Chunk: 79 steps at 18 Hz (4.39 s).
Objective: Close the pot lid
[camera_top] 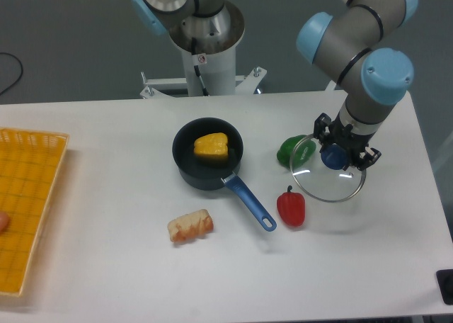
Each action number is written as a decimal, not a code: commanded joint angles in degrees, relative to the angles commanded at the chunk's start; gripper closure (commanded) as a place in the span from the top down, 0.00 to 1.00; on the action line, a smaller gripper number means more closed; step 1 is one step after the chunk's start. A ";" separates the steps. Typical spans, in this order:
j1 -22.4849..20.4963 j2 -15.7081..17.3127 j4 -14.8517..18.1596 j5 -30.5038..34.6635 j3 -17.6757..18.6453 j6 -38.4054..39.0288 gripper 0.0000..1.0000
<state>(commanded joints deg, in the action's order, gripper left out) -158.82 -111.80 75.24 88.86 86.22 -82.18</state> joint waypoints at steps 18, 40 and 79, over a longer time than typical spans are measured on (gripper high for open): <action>0.53 0.70 -0.09 0.09 0.44 1.84 0.48; 13.09 12.47 2.64 2.02 11.33 13.44 0.48; 24.87 15.21 -6.94 7.64 23.38 19.42 0.48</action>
<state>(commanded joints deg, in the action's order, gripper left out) -133.95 -96.59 68.30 96.50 109.60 -62.75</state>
